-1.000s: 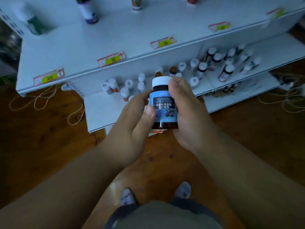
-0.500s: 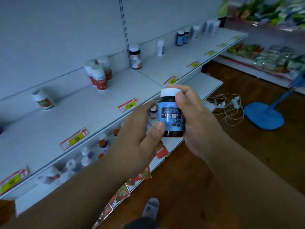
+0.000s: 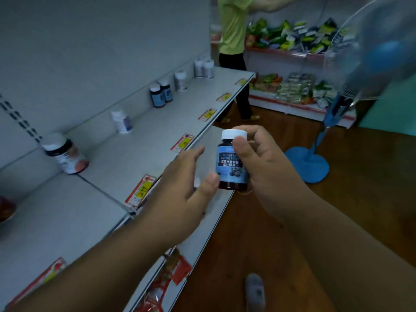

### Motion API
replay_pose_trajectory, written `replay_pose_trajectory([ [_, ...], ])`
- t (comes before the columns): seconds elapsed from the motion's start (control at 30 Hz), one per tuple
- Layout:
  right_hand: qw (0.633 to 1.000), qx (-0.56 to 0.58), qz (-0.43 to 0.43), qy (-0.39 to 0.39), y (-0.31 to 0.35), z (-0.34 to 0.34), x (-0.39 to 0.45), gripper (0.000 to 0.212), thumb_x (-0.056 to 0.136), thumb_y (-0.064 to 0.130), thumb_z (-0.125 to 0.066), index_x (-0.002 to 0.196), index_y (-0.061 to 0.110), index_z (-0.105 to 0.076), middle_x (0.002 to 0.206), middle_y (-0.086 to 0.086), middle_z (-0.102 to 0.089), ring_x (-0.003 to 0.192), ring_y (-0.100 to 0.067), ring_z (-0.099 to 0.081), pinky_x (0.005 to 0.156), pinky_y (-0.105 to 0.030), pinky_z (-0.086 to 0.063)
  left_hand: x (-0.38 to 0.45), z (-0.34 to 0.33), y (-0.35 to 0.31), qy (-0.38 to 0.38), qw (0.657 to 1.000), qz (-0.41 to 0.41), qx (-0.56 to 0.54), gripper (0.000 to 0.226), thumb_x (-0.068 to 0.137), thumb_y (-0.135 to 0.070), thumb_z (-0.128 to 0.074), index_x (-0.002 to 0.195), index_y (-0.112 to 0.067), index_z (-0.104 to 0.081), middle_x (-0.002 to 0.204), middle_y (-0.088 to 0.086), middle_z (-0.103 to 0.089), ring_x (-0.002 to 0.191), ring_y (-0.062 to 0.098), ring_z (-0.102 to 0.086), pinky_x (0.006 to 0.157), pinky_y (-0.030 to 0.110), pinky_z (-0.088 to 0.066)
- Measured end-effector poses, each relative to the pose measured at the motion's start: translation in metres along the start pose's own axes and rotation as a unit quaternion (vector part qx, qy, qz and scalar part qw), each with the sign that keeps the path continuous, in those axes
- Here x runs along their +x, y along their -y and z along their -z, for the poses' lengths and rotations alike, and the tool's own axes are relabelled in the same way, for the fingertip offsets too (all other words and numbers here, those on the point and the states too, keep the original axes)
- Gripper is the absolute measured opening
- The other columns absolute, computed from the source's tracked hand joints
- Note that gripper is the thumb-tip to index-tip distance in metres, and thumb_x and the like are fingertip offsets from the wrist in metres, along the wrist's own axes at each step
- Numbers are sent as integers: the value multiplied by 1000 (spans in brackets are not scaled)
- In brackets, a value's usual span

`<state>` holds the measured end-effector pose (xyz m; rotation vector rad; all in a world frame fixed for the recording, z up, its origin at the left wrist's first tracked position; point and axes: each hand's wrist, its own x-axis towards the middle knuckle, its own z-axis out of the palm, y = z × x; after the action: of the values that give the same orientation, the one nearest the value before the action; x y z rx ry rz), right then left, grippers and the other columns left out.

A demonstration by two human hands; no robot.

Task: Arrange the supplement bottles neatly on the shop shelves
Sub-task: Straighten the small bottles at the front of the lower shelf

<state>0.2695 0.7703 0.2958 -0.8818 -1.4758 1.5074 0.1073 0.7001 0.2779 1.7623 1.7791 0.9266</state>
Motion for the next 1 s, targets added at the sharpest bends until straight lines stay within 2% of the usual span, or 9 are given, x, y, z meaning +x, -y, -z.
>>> replay_pose_trajectory([
  [0.1, 1000, -21, 4, -20, -16, 50, 59, 30, 97, 37, -50, 120, 19, -54, 106, -9, -67, 93, -19, -70, 74, -33, -60, 61, -33, -3, 2, 1000, 1, 16, 91, 72, -87, -16, 150, -39, -22, 152, -12, -33, 133, 1, -34, 108, 41, -38],
  [0.2, 999, -46, -4, 25, -19, 82, 128, 20, 103, 31, -46, 120, 24, -55, 112, -7, -65, 102, -21, -68, 86, -41, -60, 121, -48, -4, -24, 999, 22, 32, 80, 73, -84, -17, 145, -50, -21, 146, -17, -36, 128, -9, -32, 106, 25, -34],
  [0.3, 997, -53, -2, 56, -13, 103, 195, 18, 104, 28, -45, 119, 28, -55, 114, -4, -63, 106, -22, -66, 92, -48, -57, 176, -47, -8, -46, 995, 77, 54, 95, 69, -88, -16, 151, -40, -19, 155, -11, -30, 137, 5, -31, 111, 40, -35],
  [0.43, 995, -40, -44, 75, -13, 105, 281, 18, 106, 31, -42, 112, 37, -57, 112, -6, -62, 103, -24, -65, 86, -50, -59, 246, -46, 8, -64, 988, 111, 91, 94, 75, -84, -22, 153, -33, -18, 157, -6, -28, 139, 10, -30, 113, 39, -31],
  [0.53, 992, -63, -54, 91, -29, 91, 331, 19, 106, 30, -39, 103, 34, -58, 100, -7, -62, 88, -22, -65, 79, -50, -60, 285, -45, 41, -68, 979, 140, 135, 100, 75, -87, -17, 154, -28, -17, 158, -2, -27, 141, 14, -26, 115, 35, -24],
  [0.6, 991, -82, -28, 105, -39, 84, 367, 16, 105, 34, -40, 106, 29, -55, 96, -4, -62, 87, -22, -64, 80, -51, -58, 318, -40, 64, -57, 974, 150, 158, 95, 81, -85, -18, 155, -26, -15, 159, -1, -24, 143, 16, -24, 115, 35, -21],
  [0.7, 969, -190, 16, 158, -53, 77, 416, 22, 102, 42, -46, 114, 25, -49, 97, 3, -61, 92, -19, -64, 83, -44, -57, 354, -38, 89, -40, 968, 175, 179, 91, 81, -78, -22, 155, -26, -11, 161, -1, -20, 145, 17, -20, 116, 37, -19],
  [0.83, 944, -264, -6, 199, -70, 71, 474, 34, 98, 44, -54, 127, 28, -45, 111, 7, -58, 104, -12, -58, 82, -28, -48, 379, -38, 112, -22, 952, 230, 202, 90, 83, -79, -23, 155, -26, -10, 161, -1, -18, 145, 19, -20, 117, 42, -22],
  [1.0, 922, -283, 23, 263, -91, 41, 540, 27, 94, 32, -64, 117, 26, -51, 110, 7, -58, 104, -11, -57, 74, -22, -44, 426, -29, 144, -64, 919, 295, 253, 90, 86, -77, -33, 154, -20, -14, 160, 4, -22, 145, 24, -24, 116, 44, -24],
])
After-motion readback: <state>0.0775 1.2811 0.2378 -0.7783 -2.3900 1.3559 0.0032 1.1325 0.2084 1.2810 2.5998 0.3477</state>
